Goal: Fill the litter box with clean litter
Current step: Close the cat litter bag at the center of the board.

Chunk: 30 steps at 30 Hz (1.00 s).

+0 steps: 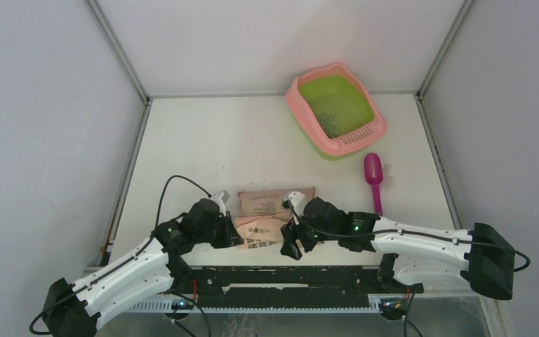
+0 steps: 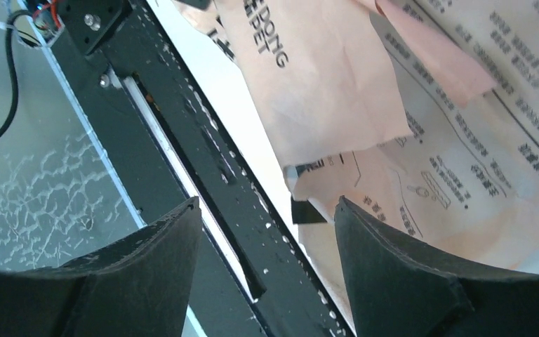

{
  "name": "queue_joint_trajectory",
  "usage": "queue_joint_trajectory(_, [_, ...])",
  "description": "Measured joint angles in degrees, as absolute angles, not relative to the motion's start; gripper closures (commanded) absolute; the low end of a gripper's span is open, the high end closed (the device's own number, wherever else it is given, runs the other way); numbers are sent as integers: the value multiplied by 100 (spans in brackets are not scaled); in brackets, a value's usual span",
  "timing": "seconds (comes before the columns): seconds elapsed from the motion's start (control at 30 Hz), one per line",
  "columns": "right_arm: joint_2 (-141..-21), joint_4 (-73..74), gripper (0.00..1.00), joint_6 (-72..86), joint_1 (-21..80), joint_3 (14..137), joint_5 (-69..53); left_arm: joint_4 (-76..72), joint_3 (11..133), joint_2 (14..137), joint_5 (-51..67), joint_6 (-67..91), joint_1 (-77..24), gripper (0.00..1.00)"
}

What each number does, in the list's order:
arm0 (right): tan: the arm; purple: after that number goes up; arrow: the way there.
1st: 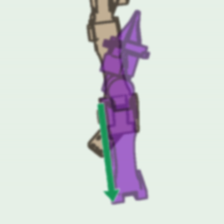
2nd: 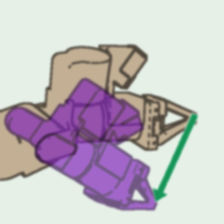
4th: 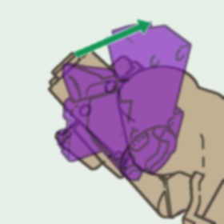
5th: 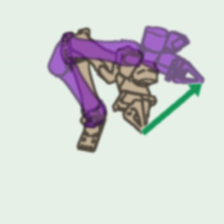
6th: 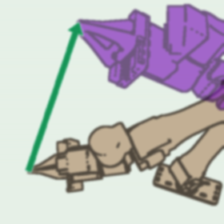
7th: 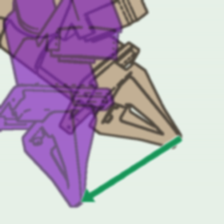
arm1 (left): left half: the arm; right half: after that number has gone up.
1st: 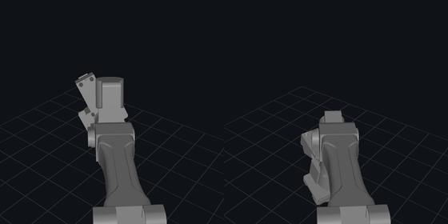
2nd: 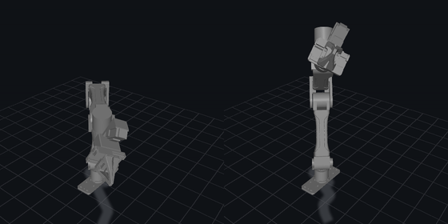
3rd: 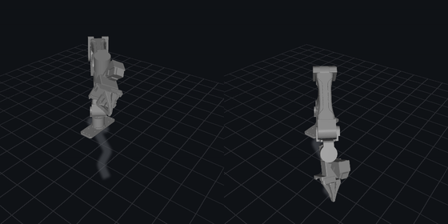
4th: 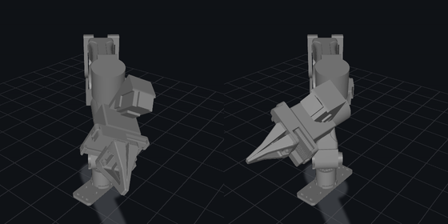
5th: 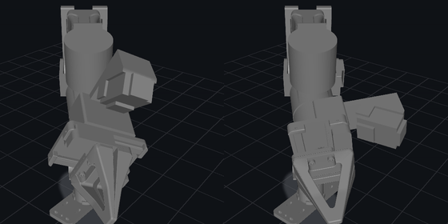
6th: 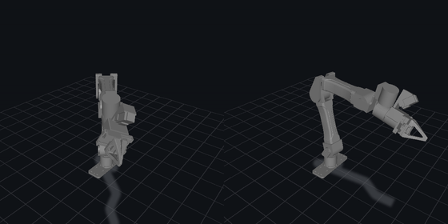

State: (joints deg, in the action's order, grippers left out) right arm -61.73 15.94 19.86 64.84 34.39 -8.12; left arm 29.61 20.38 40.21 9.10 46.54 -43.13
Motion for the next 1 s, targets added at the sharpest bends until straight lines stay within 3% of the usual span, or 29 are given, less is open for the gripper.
queue_joint_trajectory(0.4, [-6984,681,30,1708,6388,3439,-1166,2932,2038,4001,913,4587,-4313,91])
queue_joint_trajectory(0.83, [-7452,141,91,1619,5822,3420,-2204,2971,2038,4064,819,4495,-4311,91])
queue_joint_trajectory(0.9, [-7533,58,99,1629,5728,3420,-2467,2974,2038,4080,808,4491,-4311,91])
queue_joint_trajectory(1.0, [-7684,-54,100,1669,5568,3420,-2895,2976,2038,4123,801,4462,-4311,91])
